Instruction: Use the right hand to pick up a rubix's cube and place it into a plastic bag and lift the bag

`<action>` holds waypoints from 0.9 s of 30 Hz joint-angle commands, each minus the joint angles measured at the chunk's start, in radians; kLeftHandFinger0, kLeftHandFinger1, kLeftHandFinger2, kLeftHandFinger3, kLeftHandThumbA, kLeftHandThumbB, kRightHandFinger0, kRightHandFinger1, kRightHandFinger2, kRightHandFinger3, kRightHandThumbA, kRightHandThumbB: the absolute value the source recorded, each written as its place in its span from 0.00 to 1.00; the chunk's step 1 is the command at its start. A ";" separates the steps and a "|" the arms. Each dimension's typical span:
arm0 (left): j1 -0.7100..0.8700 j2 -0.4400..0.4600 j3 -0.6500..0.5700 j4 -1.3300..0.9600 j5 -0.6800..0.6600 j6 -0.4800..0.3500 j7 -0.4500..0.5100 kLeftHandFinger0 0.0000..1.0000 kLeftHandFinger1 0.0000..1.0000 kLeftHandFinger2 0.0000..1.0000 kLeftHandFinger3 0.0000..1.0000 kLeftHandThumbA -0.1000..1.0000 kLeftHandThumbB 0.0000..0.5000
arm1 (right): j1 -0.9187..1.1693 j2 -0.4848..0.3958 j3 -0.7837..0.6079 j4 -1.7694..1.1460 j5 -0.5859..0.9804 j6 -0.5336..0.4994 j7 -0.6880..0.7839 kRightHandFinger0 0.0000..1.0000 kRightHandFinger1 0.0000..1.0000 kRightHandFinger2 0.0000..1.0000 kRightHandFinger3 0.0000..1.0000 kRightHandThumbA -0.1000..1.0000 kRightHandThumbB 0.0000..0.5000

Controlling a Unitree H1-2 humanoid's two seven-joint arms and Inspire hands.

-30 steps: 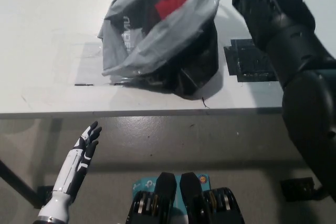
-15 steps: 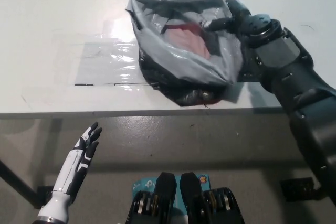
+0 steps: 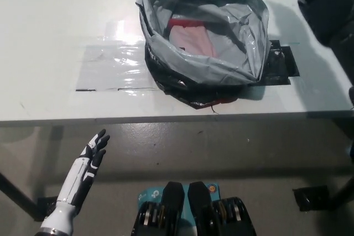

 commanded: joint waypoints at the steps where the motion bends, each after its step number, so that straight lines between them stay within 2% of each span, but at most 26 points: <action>1: -0.004 0.010 -0.001 -0.033 -0.005 -0.001 -0.006 1.00 1.00 1.00 1.00 1.00 0.64 | -0.089 -0.032 -0.005 -0.134 -0.047 0.040 0.046 1.00 1.00 1.00 1.00 0.85 1.00; 7: 0.000 0.006 -0.003 -0.037 -0.011 0.004 -0.009 1.00 1.00 1.00 1.00 1.00 0.65 | -0.066 -0.077 -0.063 -0.343 -0.021 0.109 0.102 1.00 1.00 1.00 1.00 0.86 1.00; 10: -0.007 0.002 -0.007 -0.035 -0.009 -0.005 -0.009 1.00 1.00 1.00 1.00 1.00 0.64 | -0.021 -0.118 -0.127 -0.535 0.023 0.145 0.152 1.00 1.00 1.00 1.00 0.90 1.00; 12: -0.028 0.004 -0.006 -0.035 -0.006 0.002 -0.007 1.00 1.00 1.00 1.00 1.00 0.65 | 0.012 -0.148 -0.160 -0.698 0.025 0.165 0.152 1.00 1.00 1.00 1.00 0.97 1.00; 14: -0.057 0.010 -0.004 -0.035 0.001 0.005 -0.006 1.00 1.00 1.00 1.00 1.00 0.66 | 0.066 -0.182 -0.202 -0.931 0.013 0.203 0.151 1.00 1.00 1.00 1.00 1.00 0.86; 16: -0.073 0.015 -0.001 -0.035 0.005 0.005 -0.004 1.00 1.00 1.00 1.00 1.00 0.65 | 0.140 -0.214 -0.233 -1.177 -0.012 0.260 0.158 1.00 1.00 1.00 1.00 1.00 0.87; 18: -0.099 0.020 0.004 -0.019 0.002 0.002 -0.003 1.00 1.00 1.00 1.00 1.00 0.64 | 0.262 -0.251 -0.295 -1.476 -0.040 0.262 0.143 1.00 1.00 1.00 1.00 1.00 0.81; 19: -0.112 0.022 0.007 -0.012 -0.002 0.004 -0.004 1.00 1.00 1.00 1.00 1.00 0.63 | 0.310 -0.261 -0.326 -1.566 -0.029 0.247 0.137 1.00 1.00 1.00 1.00 1.00 0.74; 21: -0.131 0.026 0.009 -0.003 -0.004 0.006 -0.006 1.00 1.00 1.00 1.00 1.00 0.63 | 0.376 -0.272 -0.371 -1.678 -0.011 0.228 0.129 1.00 1.00 1.00 1.00 1.00 0.69; 22: -0.149 0.028 0.010 0.006 -0.003 0.006 -0.006 1.00 1.00 1.00 1.00 1.00 0.63 | 0.402 -0.277 -0.393 -1.727 -0.007 0.221 0.125 1.00 1.00 1.00 1.00 1.00 0.93; 23: -0.158 0.029 0.010 0.006 -0.005 0.012 -0.007 1.00 1.00 1.00 1.00 1.00 0.63 | 0.463 -0.282 -0.429 -1.818 0.007 0.236 0.122 1.00 1.00 1.00 1.00 1.00 0.77; 25: -0.179 0.031 0.012 0.009 -0.010 0.022 -0.011 1.00 1.00 1.00 1.00 1.00 0.62 | 0.570 -0.283 -0.485 -1.968 0.003 0.240 0.107 1.00 1.00 1.00 1.00 1.00 0.68; 27: -0.196 0.033 0.015 0.009 -0.014 0.028 -0.012 1.00 1.00 1.00 1.00 1.00 0.60 | 0.662 -0.268 -0.516 -2.071 -0.011 0.216 0.080 1.00 1.00 1.00 1.00 1.00 0.67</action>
